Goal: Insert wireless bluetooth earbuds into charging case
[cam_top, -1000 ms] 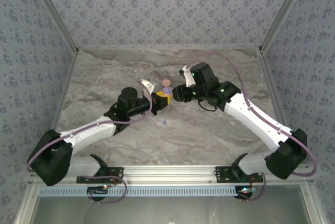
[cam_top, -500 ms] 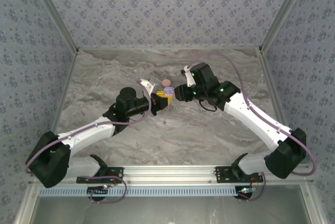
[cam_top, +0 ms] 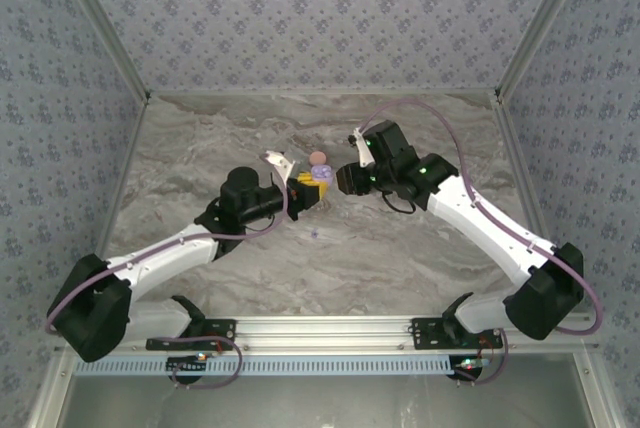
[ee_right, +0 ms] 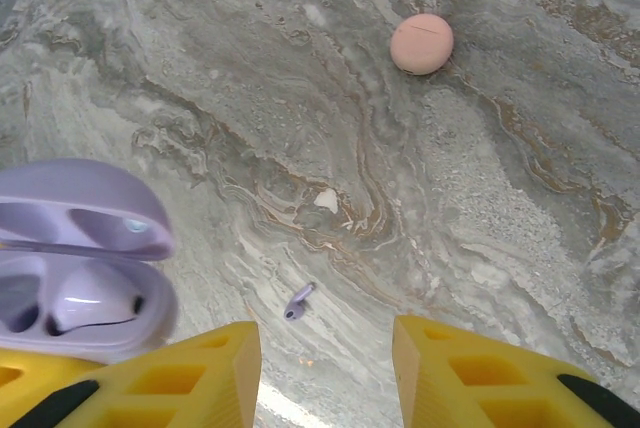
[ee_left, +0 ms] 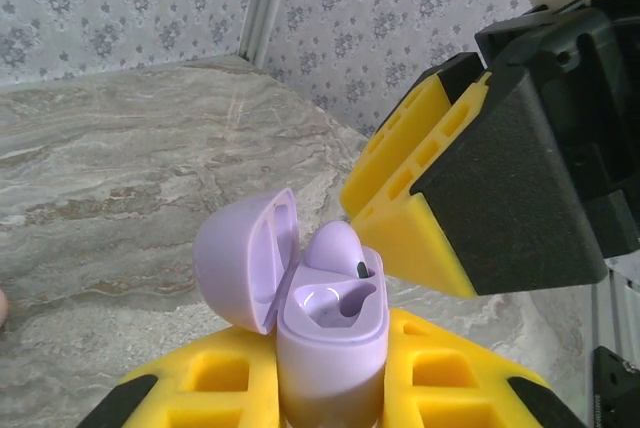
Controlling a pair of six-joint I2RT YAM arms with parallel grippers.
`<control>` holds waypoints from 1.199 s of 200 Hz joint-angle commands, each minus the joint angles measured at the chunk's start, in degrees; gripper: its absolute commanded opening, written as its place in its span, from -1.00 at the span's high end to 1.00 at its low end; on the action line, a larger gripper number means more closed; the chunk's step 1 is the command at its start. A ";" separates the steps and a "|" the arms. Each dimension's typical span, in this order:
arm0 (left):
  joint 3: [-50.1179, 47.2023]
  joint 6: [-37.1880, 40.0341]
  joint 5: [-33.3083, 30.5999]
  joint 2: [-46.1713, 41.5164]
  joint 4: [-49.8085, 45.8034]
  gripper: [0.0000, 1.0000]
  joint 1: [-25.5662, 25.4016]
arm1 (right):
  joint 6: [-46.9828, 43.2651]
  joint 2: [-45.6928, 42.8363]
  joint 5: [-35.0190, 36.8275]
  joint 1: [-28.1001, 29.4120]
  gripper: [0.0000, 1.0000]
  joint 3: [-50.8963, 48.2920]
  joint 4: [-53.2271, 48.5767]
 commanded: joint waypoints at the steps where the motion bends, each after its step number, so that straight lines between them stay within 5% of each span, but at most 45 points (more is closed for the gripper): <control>1: 0.07 2.50 -2.27 -3.39 -1.14 0.62 -0.47 | 0.80 1.27 0.52 -0.33 0.16 -0.01 -1.90; 154: -3.09 4.21 -12.64 -17.60 -17.90 0.60 0.18 | 8.92 21.33 -9.81 7.29 0.21 -4.85 6.66; 240: -5.13 3.47 -15.18 -21.21 -19.54 0.60 0.18 | 13.75 28.15 -8.06 10.30 0.18 -1.94 8.80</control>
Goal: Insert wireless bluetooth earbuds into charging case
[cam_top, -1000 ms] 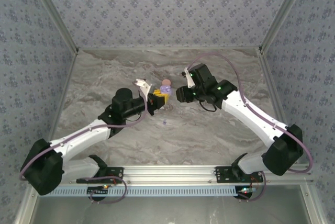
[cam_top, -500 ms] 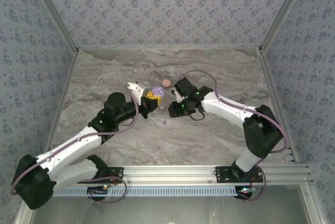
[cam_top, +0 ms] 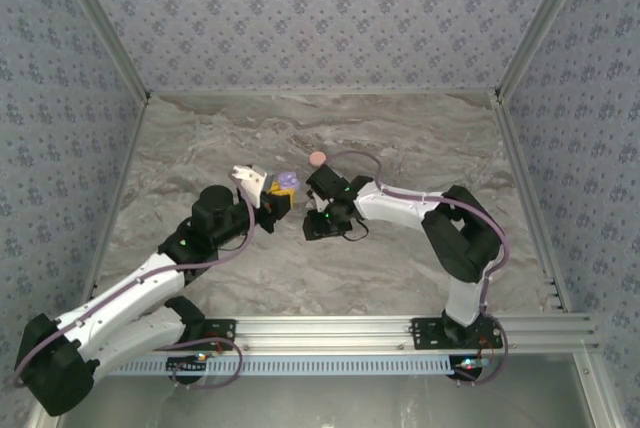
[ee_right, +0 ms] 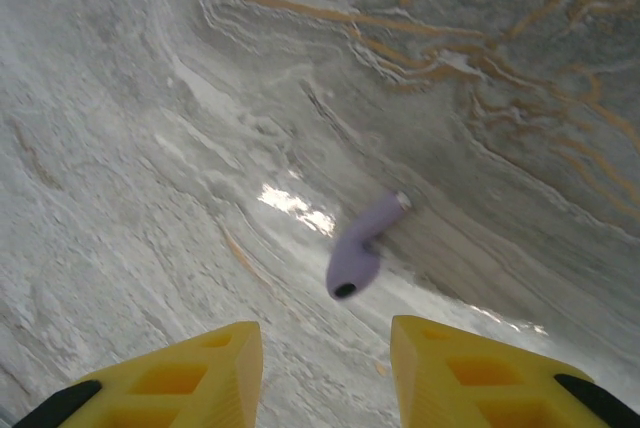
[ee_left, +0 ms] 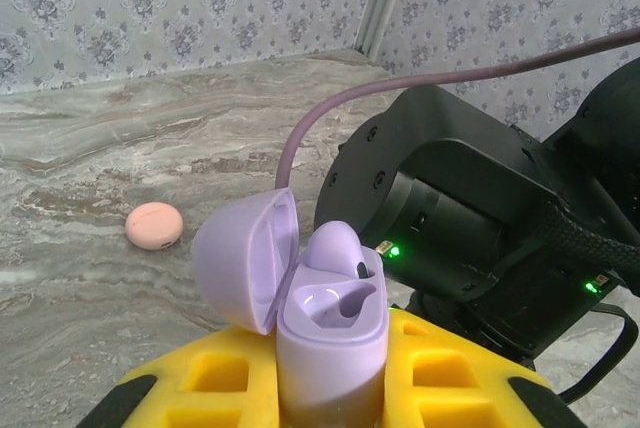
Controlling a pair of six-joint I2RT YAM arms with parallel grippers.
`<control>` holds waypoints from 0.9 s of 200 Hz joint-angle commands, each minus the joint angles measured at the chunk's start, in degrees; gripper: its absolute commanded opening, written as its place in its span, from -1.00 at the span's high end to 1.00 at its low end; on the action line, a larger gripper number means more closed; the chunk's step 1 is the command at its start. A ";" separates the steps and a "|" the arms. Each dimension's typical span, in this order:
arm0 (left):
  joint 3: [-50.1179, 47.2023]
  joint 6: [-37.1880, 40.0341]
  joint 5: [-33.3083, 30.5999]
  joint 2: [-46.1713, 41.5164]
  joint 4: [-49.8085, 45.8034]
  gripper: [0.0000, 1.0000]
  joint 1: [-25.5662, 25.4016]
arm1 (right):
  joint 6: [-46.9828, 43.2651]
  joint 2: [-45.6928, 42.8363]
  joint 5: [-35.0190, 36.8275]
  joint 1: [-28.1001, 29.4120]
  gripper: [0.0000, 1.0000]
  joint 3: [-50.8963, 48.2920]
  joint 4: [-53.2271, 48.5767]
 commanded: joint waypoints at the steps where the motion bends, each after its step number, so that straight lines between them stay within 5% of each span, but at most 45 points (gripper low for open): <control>1: -0.19 0.22 -1.13 -1.15 -0.13 0.60 0.14 | 2.09 1.14 0.81 0.39 0.18 1.94 0.34; 123: -0.65 0.33 -1.27 -1.13 0.39 0.59 0.25 | 1.51 7.22 6.28 1.98 0.24 7.75 -7.23; 180: -0.46 0.25 -1.26 -0.82 0.52 0.58 0.21 | 2.04 8.50 9.32 1.76 0.48 8.28 -10.34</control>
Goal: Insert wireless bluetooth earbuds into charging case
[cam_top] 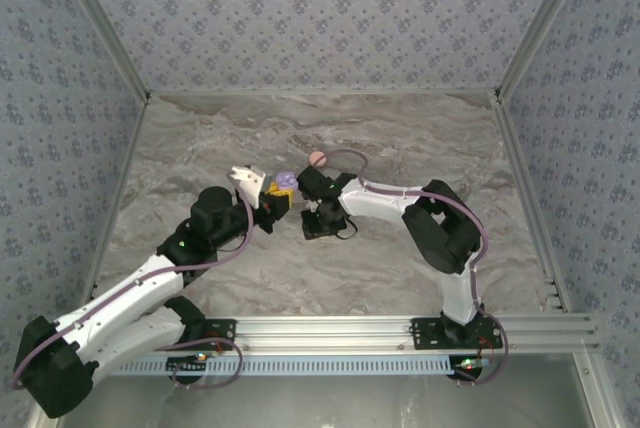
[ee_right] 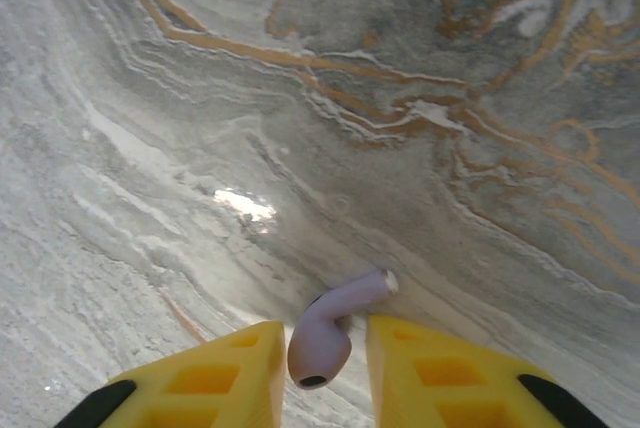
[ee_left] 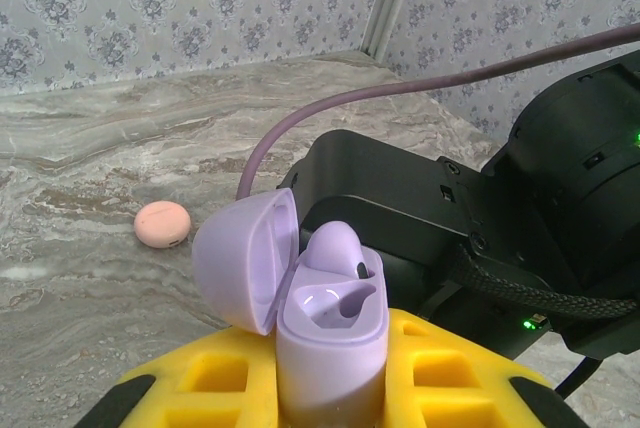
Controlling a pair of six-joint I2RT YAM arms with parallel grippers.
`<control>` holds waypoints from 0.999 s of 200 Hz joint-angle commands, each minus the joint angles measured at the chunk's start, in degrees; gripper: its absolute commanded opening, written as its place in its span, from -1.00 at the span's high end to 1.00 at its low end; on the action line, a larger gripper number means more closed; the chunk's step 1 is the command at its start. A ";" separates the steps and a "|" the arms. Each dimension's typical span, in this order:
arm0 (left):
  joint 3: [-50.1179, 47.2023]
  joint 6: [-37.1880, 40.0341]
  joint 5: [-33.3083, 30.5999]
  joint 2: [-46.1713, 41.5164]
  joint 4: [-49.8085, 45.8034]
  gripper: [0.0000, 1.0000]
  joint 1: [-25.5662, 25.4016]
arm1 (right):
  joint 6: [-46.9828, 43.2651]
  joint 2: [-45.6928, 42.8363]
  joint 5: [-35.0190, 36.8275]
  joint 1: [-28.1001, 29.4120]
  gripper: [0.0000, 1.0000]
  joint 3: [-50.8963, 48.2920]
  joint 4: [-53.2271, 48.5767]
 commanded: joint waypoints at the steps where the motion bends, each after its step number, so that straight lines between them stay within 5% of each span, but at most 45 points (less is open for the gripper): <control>1: -0.13 0.25 -0.59 -0.16 0.70 0.58 0.24 | 0.88 1.48 3.20 0.03 0.48 1.18 -4.31; 74: 0.22 -0.19 0.04 1.34 1.61 0.58 0.22 | -2.60 -1.08 4.05 -5.66 0.55 -2.12 -5.62; 146: 0.48 -0.75 0.75 2.22 2.22 0.58 0.15 | -6.15 -1.24 3.54 -8.91 0.14 -2.48 -7.54; 200: 0.92 -0.63 1.28 2.51 1.95 0.58 0.13 | -8.78 -4.95 1.74 -9.31 0.13 -2.06 -7.43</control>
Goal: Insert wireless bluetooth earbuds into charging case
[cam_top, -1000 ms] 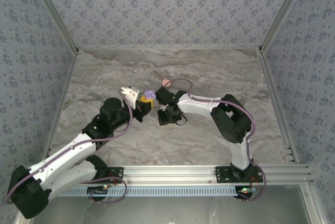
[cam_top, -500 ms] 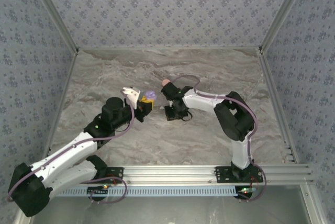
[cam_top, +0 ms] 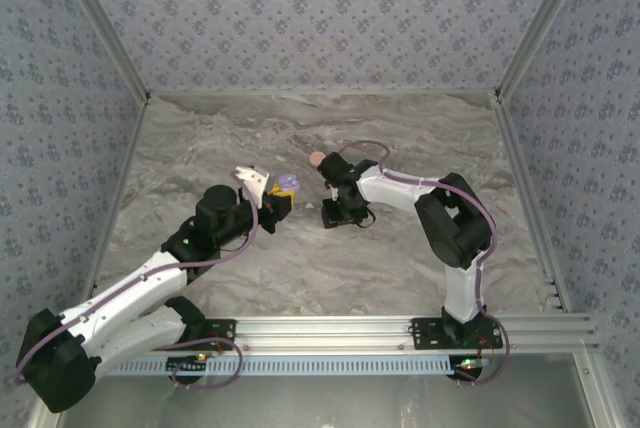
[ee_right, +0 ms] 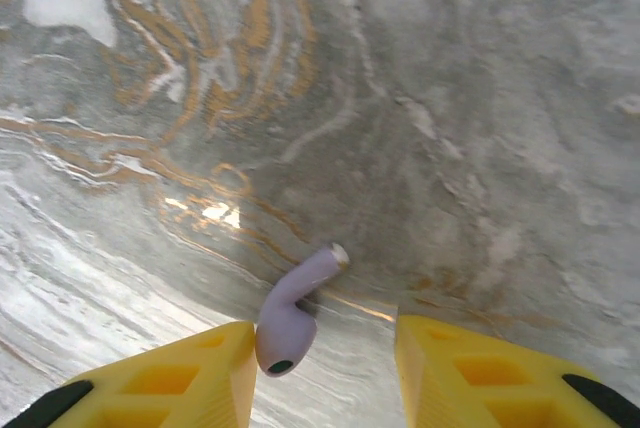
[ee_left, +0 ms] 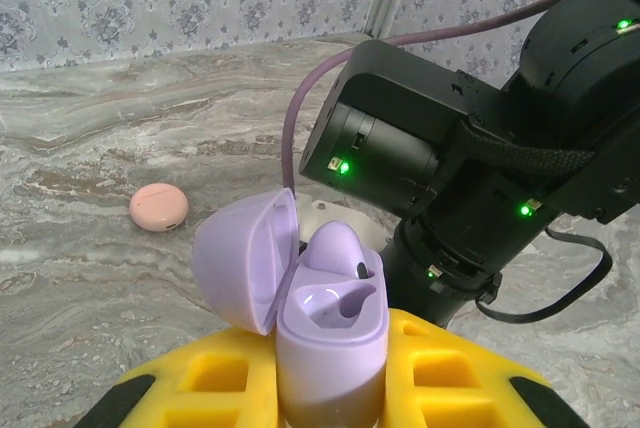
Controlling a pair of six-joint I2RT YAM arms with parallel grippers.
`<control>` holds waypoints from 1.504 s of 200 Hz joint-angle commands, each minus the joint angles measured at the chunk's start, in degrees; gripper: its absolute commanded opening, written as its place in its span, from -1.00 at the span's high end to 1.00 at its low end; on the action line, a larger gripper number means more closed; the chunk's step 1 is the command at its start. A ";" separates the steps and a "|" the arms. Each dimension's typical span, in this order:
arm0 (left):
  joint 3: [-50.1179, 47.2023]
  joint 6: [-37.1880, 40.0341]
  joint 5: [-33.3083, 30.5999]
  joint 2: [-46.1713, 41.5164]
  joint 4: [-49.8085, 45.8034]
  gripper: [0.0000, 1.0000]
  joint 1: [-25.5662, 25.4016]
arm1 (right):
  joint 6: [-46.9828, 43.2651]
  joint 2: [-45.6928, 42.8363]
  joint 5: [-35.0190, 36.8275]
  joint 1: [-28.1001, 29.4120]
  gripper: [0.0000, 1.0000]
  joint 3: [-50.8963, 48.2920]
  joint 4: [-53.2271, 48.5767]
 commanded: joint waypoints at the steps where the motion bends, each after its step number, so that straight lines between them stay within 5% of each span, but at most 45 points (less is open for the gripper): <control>1: 0.92 -0.18 1.01 0.27 1.67 0.58 0.15 | -2.49 -3.09 0.49 -0.59 0.12 -0.35 -3.12; 54: 1.50 -0.35 1.59 0.84 1.70 0.58 0.10 | -5.67 -2.75 -1.95 -1.87 0.22 4.47 -4.32; 123: 2.15 -0.35 1.81 1.71 1.84 0.58 0.04 | -8.52 5.68 -5.73 -3.03 0.73 11.52 -6.10; 203: 2.35 -0.09 1.84 2.11 1.84 0.58 0.03 | -8.02 10.00 -3.76 -3.24 0.73 12.06 -6.26; 301: 2.11 -0.30 2.26 3.29 2.70 0.58 0.02 | -7.73 4.51 0.01 -4.10 0.67 4.09 -7.75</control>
